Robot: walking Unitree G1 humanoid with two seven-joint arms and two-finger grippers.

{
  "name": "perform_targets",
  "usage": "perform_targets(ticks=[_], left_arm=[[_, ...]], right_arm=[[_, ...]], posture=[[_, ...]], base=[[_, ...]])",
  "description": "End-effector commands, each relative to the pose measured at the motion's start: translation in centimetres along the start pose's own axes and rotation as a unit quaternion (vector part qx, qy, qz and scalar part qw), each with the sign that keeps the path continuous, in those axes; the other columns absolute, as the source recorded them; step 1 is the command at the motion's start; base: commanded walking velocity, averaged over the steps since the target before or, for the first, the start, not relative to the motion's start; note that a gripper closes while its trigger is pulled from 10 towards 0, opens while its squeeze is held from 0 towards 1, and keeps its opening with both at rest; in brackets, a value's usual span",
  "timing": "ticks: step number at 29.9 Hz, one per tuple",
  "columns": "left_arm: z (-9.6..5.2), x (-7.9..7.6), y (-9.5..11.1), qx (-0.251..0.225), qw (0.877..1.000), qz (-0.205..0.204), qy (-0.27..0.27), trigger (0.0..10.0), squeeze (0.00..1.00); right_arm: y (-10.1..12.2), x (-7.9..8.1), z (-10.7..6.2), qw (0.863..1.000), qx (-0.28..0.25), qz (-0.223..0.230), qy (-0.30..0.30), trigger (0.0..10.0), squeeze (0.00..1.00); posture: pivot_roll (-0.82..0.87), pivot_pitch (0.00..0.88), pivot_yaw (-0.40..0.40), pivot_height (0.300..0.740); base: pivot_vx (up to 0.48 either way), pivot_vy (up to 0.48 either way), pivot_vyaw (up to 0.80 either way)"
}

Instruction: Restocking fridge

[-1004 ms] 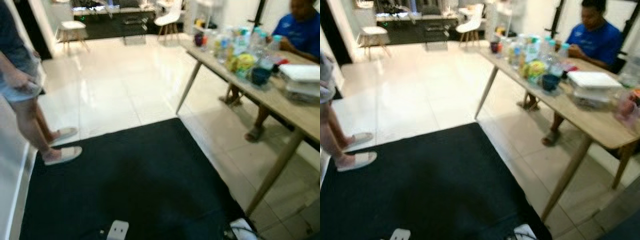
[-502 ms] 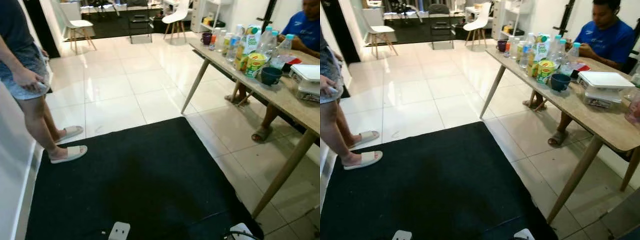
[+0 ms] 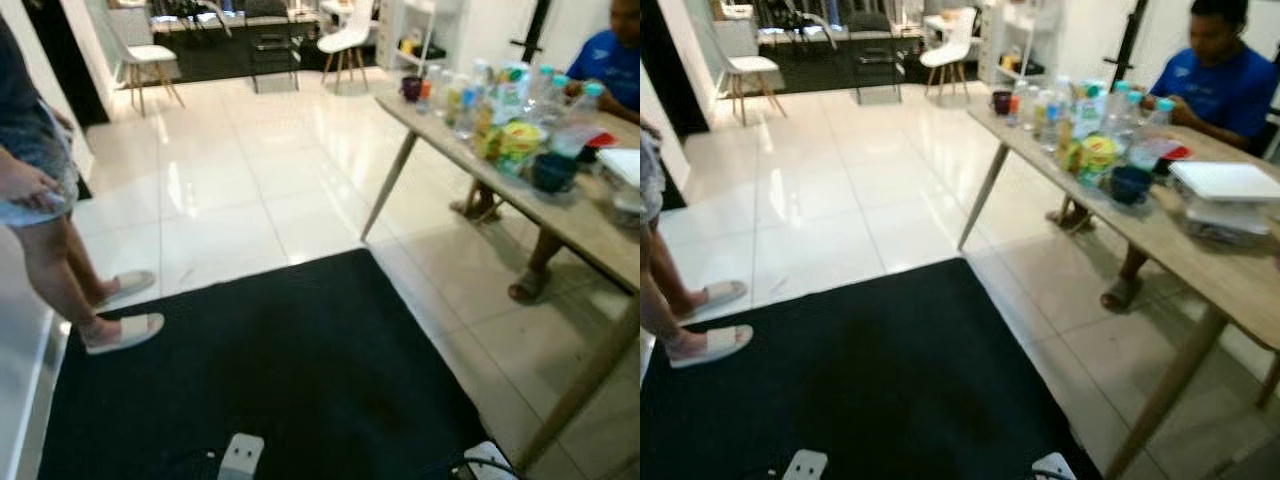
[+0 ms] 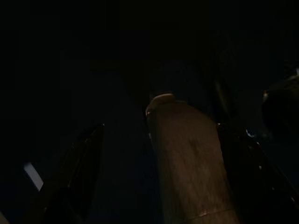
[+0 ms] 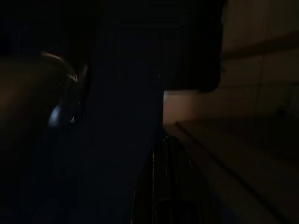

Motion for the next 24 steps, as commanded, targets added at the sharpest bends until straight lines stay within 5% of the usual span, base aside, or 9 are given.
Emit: perform_targets(ticks=[1, 10, 24], left_arm=[[-0.1, -0.3, -1.1, 0.021, 1.000, 0.003, -0.007, 10.0, 0.00], [-0.4, 0.6, -1.6, 0.025, 1.000, 0.004, -0.004, 10.0, 0.00], [-0.3, 0.4, -1.3, 0.022, 1.000, 0.012, -0.006, 10.0, 0.00]], right_arm=[[-0.8, 0.3, 0.0, 1.000, 0.014, 0.002, 0.005, 10.0, 0.00], [-1.0, 0.1, -0.1, 1.000, 0.016, 0.004, -0.001, 10.0, 0.00], [-1.0, -0.1, -0.1, 1.000, 0.015, -0.008, -0.003, 10.0, 0.00]], posture=[[-0.03, 0.024, -0.021, 0.740], [-0.03, 0.024, -0.024, 0.740], [-0.03, 0.014, -0.033, 0.740]], base=[[0.394, 0.000, -0.76], [0.396, 0.000, -0.76], [0.399, 0.000, 0.00]])
Point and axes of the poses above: a point about 5 cm out from each wrist's last joint towards the gripper, its own z axis pointing out of the wrist towards the gripper, its own y axis along the axis of the wrist's last joint, x = y × z, the point moved 3 cm from there along z, pointing out of the wrist towards the gripper, and after that the axes turned 1 degree about -z, right-handed, at the moved point
